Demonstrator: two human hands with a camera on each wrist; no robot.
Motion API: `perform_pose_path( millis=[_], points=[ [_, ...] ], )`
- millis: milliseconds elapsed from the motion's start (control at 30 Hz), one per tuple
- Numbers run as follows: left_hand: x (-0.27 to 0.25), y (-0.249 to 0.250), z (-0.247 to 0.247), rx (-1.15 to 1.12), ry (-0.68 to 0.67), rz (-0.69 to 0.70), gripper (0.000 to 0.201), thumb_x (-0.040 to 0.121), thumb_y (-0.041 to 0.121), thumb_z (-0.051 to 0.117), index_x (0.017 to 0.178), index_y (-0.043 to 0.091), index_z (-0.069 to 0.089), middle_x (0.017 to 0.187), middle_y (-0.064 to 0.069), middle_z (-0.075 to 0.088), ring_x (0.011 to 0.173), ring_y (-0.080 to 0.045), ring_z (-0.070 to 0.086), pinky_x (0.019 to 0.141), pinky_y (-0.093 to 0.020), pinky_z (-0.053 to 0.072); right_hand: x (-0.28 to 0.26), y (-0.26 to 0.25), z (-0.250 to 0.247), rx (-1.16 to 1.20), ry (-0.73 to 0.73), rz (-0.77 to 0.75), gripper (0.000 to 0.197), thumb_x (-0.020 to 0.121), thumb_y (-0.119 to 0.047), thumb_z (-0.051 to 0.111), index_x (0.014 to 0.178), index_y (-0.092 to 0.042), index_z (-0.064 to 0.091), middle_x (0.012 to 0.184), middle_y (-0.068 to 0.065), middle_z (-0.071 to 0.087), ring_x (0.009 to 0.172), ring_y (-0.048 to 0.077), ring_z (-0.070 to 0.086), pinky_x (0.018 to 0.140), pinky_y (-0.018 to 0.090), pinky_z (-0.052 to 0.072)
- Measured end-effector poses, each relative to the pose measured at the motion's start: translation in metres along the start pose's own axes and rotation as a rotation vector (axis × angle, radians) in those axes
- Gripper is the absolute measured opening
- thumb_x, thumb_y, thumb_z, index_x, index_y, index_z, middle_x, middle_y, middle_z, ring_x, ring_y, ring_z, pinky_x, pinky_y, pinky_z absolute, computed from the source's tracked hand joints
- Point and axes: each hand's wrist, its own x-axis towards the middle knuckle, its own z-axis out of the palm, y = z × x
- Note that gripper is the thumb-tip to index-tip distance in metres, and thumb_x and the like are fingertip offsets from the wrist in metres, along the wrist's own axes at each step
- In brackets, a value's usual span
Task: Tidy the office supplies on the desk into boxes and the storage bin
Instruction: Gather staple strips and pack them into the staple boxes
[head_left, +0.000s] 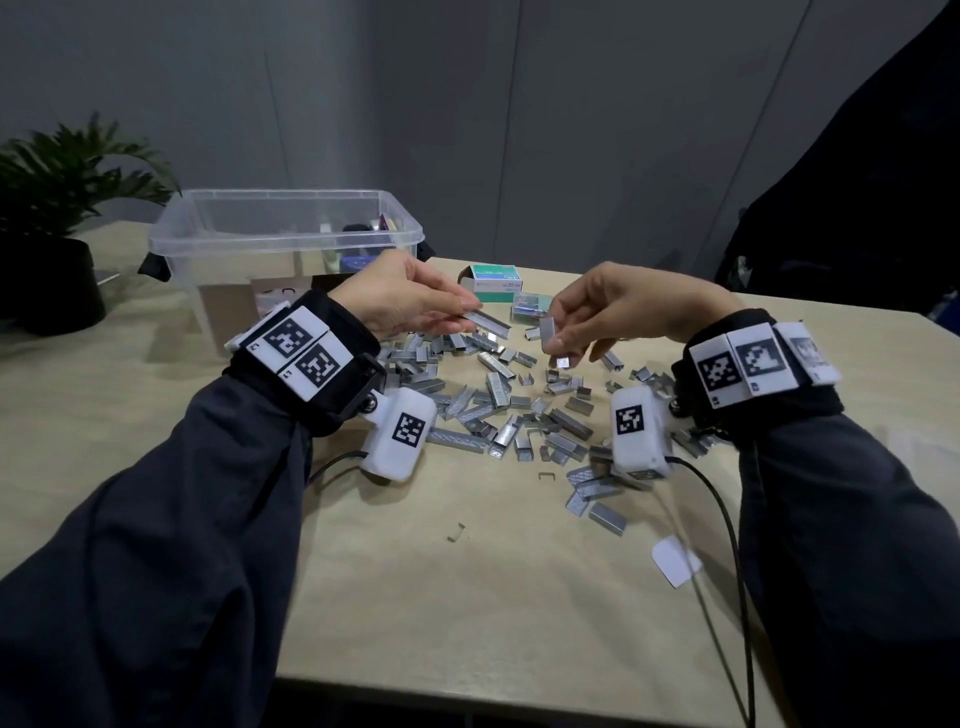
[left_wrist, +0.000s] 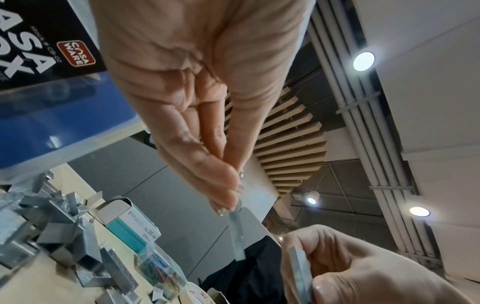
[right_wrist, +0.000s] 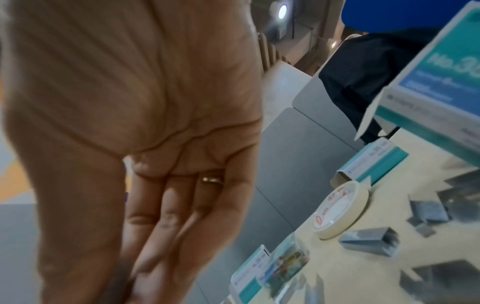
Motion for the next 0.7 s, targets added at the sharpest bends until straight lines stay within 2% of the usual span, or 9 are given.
perform_pose_path(
  millis=[167, 267, 367, 433, 500, 533, 633, 700],
  points=[
    [0.001, -0.002, 0.002, -0.008, -0.015, -0.008, 0.014, 0.082, -0.004, 0.065, 0.095, -0.009, 0.067, 0.099, -0.024, 0.069, 0.072, -0.019, 0.072, 0.067, -0.021, 0.059, 0.007, 0.006, 0.008, 0.006, 0.151, -0.056, 0.013, 0.09, -0.026, 0.07, 0.087, -0.014, 0.074, 0.095, 0.0, 0.075, 0.087, 0.004, 0.066, 0.081, 0.023, 0.052],
    [0.001, -0.002, 0.002, -0.014, -0.007, -0.006, 0.014, 0.083, -0.004, 0.065, 0.096, -0.009, 0.067, 0.098, -0.023, 0.07, 0.074, -0.021, 0.071, 0.07, -0.023, 0.06, 0.01, 0.009, 0.012, 0.077, 0.218, -0.062, 0.017, 0.093, -0.03, 0.065, 0.085, -0.018, 0.074, 0.095, -0.001, 0.076, 0.087, 0.004, 0.069, 0.083, 0.026, 0.052],
    [0.001, -0.001, -0.002, -0.013, 0.034, 0.013, 0.016, 0.082, -0.004, 0.066, 0.097, -0.01, 0.066, 0.096, -0.022, 0.07, 0.075, -0.02, 0.071, 0.07, -0.023, 0.06, 0.012, 0.012, 0.015, 0.039, 0.221, 0.001, 0.024, 0.091, -0.035, 0.066, 0.081, -0.014, 0.073, 0.084, -0.002, 0.076, 0.081, 0.007, 0.07, 0.076, 0.025, 0.055],
    [0.0, 0.001, -0.006, 0.028, 0.055, 0.022, 0.019, 0.08, -0.002, 0.068, 0.097, -0.009, 0.067, 0.092, -0.019, 0.07, 0.074, -0.018, 0.071, 0.068, -0.021, 0.059, 0.011, 0.013, 0.014, -0.077, 0.138, 0.104, 0.027, 0.087, -0.038, 0.069, 0.075, -0.013, 0.07, 0.076, -0.004, 0.075, 0.072, 0.003, 0.07, 0.066, 0.021, 0.051],
    [0.0, 0.003, -0.011, 0.059, 0.065, 0.03, 0.019, 0.078, 0.0, 0.069, 0.096, -0.007, 0.068, 0.091, -0.018, 0.07, 0.072, -0.016, 0.072, 0.066, -0.019, 0.059, 0.013, 0.01, 0.013, -0.23, 0.034, 0.208, 0.03, 0.082, -0.042, 0.073, 0.072, -0.015, 0.068, 0.072, -0.006, 0.074, 0.069, 0.003, 0.068, 0.062, 0.02, 0.048],
    [0.0, 0.004, -0.013, 0.066, 0.074, 0.034, 0.019, 0.078, -0.001, 0.069, 0.096, -0.006, 0.068, 0.091, -0.018, 0.07, 0.072, -0.016, 0.072, 0.065, -0.018, 0.058, 0.016, 0.007, 0.013, -0.318, 0.026, 0.234, 0.031, 0.08, -0.045, 0.075, 0.071, -0.016, 0.068, 0.071, -0.006, 0.073, 0.068, 0.004, 0.067, 0.06, 0.02, 0.047],
    [0.001, 0.004, -0.016, 0.063, 0.112, 0.055, 0.014, 0.081, -0.003, 0.067, 0.094, -0.007, 0.067, 0.092, -0.019, 0.069, 0.072, -0.017, 0.072, 0.068, -0.02, 0.059, 0.031, -0.006, 0.021, -0.475, 0.141, 0.201, 0.037, 0.079, -0.052, 0.073, 0.073, -0.016, 0.068, 0.072, -0.004, 0.069, 0.068, 0.009, 0.064, 0.058, 0.022, 0.044],
    [0.002, 0.003, -0.016, 0.055, 0.142, 0.081, 0.013, 0.082, -0.005, 0.066, 0.095, -0.008, 0.067, 0.091, -0.019, 0.069, 0.072, -0.017, 0.071, 0.07, -0.021, 0.059, 0.043, -0.017, 0.03, -0.504, 0.092, 0.2, 0.042, 0.082, -0.059, 0.067, 0.074, -0.017, 0.071, 0.071, -0.005, 0.07, 0.07, 0.009, 0.066, 0.059, 0.023, 0.044]
  ],
)
